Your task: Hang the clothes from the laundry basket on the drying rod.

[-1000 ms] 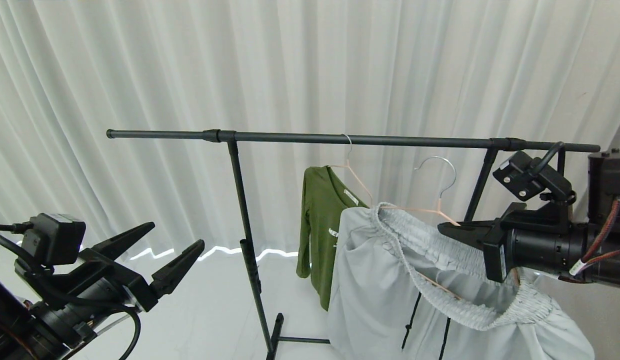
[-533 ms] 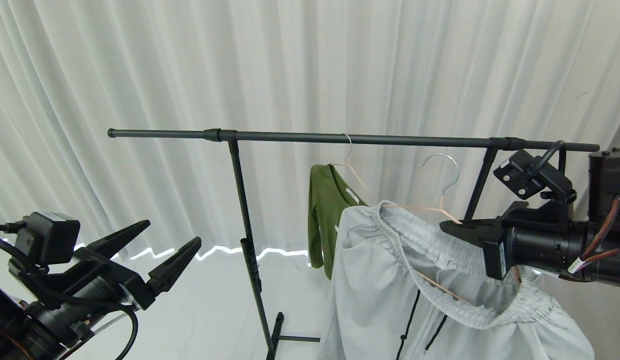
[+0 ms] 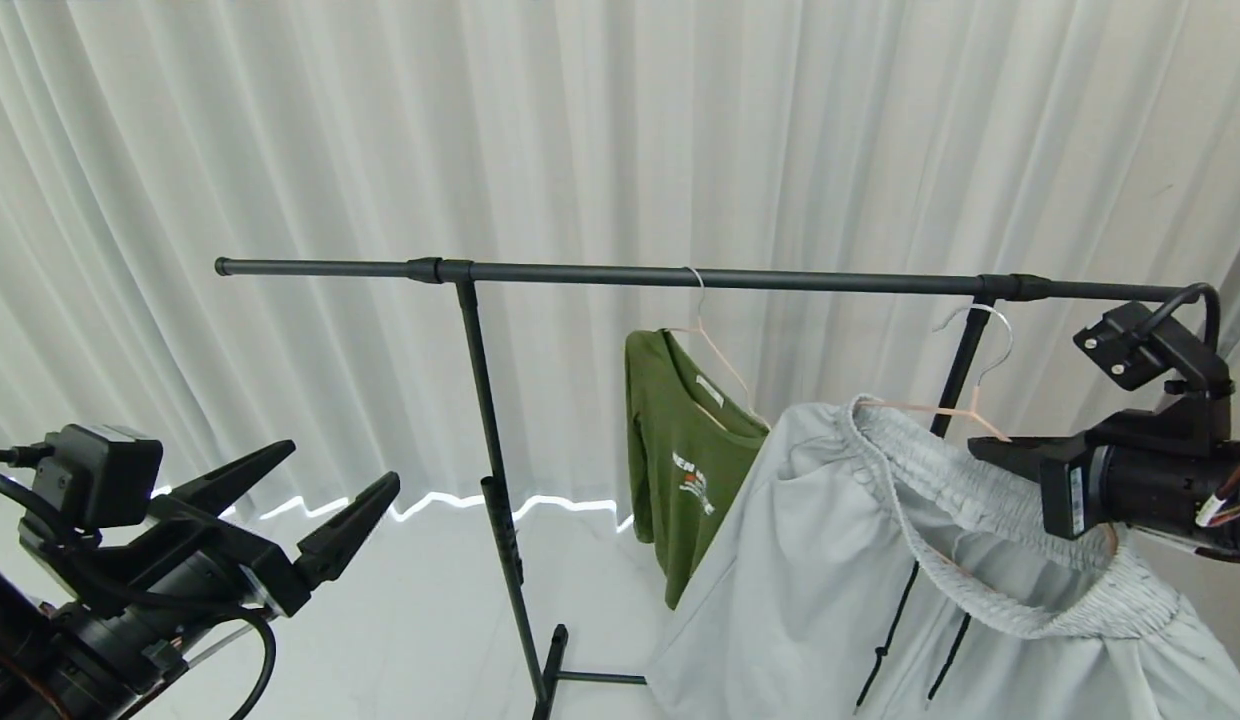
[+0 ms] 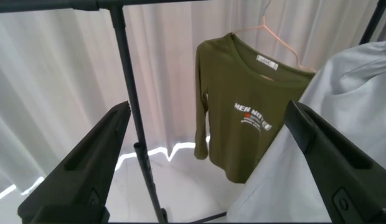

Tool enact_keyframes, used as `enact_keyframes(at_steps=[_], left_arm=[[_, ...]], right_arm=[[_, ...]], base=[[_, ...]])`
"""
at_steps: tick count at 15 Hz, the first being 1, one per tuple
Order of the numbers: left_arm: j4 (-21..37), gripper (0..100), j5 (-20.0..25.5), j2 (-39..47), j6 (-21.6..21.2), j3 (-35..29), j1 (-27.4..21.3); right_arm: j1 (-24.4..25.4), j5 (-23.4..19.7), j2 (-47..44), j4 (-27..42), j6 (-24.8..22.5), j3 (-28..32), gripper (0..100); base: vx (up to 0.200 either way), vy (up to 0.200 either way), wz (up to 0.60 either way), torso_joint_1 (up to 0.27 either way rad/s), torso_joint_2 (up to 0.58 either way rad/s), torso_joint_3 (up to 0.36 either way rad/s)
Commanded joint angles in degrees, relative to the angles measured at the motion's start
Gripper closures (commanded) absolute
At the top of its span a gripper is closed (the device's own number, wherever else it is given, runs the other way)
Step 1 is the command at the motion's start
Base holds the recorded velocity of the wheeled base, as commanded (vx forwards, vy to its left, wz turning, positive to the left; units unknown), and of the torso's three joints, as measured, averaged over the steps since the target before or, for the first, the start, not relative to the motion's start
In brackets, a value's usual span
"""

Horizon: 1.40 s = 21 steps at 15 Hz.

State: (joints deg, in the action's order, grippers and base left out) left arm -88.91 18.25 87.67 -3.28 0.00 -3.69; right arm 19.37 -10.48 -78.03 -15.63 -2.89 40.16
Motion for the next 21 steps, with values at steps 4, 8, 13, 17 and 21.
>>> enact_keyframes(at_steps=[4,8,13,17,21], left_arm=[[0.0,0,0.0,1.3,-2.0,0.0,0.1],[0.0,0,0.0,1.3,-2.0,0.0,0.0],[0.0,0,0.0,1.3,-1.9,0.0,0.0],[0.0,0,0.0,1.3,-1.9,0.0,0.0],[0.0,0,0.0,0.9,-1.8,0.0,0.0]], right_arm=[[-4.0,0.3,1.3,3.8,0.0,3.0,100],[-4.1,0.6,2.3,6.3,-0.3,4.1,100],[-5.8,0.6,2.8,8.3,-0.5,4.8,100],[-8.6,0.6,4.5,12.6,-0.5,6.6,100],[-9.4,0.6,5.3,12.7,-0.6,6.8,100]], base=[[0.000,-0.100,0.00,0.000,0.00,0.002],[0.000,-0.200,0.00,0.000,0.00,0.000],[0.000,0.000,0.00,0.000,0.00,0.000],[0.000,0.000,0.00,0.000,0.00,0.000],[0.000,0.000,0.00,0.000,0.00,0.000]])
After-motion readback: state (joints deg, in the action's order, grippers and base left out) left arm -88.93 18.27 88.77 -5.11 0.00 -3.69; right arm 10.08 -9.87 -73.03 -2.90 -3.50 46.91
